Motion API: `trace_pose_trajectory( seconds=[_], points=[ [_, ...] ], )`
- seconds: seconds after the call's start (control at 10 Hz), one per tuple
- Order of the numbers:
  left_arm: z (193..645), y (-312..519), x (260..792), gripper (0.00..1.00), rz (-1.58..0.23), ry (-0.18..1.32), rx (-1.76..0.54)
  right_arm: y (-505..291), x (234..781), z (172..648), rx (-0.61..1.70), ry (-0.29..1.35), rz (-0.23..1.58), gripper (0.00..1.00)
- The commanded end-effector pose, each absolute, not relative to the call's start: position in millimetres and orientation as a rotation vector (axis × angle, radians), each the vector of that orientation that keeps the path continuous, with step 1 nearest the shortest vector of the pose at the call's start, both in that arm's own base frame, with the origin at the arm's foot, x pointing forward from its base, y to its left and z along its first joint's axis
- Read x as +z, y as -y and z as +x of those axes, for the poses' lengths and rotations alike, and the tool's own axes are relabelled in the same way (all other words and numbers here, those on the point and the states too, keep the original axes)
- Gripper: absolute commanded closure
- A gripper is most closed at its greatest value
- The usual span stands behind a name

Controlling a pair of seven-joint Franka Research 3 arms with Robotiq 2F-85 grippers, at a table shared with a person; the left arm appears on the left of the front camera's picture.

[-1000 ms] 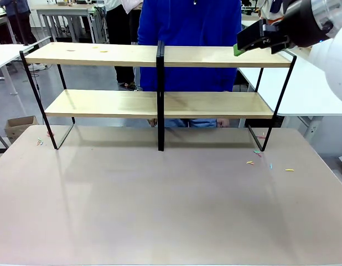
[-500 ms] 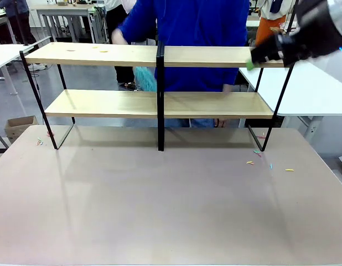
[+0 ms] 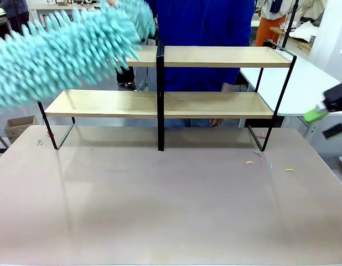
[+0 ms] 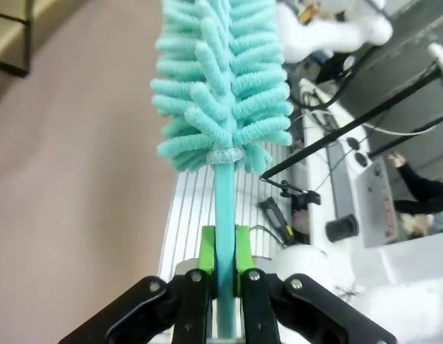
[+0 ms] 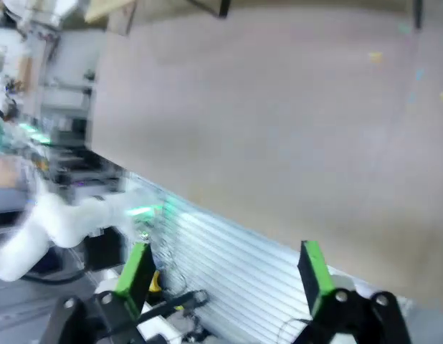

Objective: Clean the shelves.
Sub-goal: Place the Duster on the table.

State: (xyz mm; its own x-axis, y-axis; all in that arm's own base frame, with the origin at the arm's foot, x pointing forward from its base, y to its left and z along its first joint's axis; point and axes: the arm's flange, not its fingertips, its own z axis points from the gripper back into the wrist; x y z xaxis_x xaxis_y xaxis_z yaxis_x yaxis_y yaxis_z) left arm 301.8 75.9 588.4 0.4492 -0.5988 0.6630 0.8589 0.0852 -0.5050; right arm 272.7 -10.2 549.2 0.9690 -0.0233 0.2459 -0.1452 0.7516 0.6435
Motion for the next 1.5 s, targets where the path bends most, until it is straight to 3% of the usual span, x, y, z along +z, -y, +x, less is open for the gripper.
trace_pose_trajectory(
  seconds=[0.0,0.1,0.2,0.3,0.4,0.7,0.8,0.9,1.1,1.2,1.3,1.4],
  points=[
    [282,-55,545,0.88,-0.986,0.426,-1.108,37,493,276,-0.075,0.188,0.855,0.00],
    [276,-49,529,0.88,-0.974,0.456,-1.112,41,481,278,-0.102,0.189,0.901,0.00],
    [273,-39,511,0.88,-0.917,0.558,-1.045,39,533,278,-0.015,0.206,0.800,0.00],
    [270,-32,508,0.88,-0.783,0.310,-0.987,39,533,278,-0.015,0.206,0.800,0.00],
    [288,-52,514,0.88,-0.960,0.431,-1.075,39,533,278,-0.015,0.206,0.800,0.00],
    [280,-46,504,0.88,-0.898,0.414,-1.051,39,533,278,-0.015,0.206,0.800,0.00],
    [297,-24,483,0.88,-0.811,0.456,-1.343,33,533,279,-0.036,0.188,0.774,0.00],
    [322,-4,456,0.88,-0.651,0.487,-1.416,25,518,285,-0.007,0.071,0.825,0.00],
    [347,18,420,0.88,-0.508,0.449,-1.517,29,480,293,-0.070,-0.107,0.963,0.00],
    [354,25,408,0.88,-0.440,0.394,-1.551,32,468,295,-0.162,-0.120,0.989,0.00],
    [363,31,399,0.88,-0.410,0.376,-1.585,23,497,285,-0.041,-0.026,0.874,0.00],
    [369,36,393,0.88,-0.383,0.367,-1.593,23,497,285,-0.041,-0.026,0.874,0.00]
  ],
)
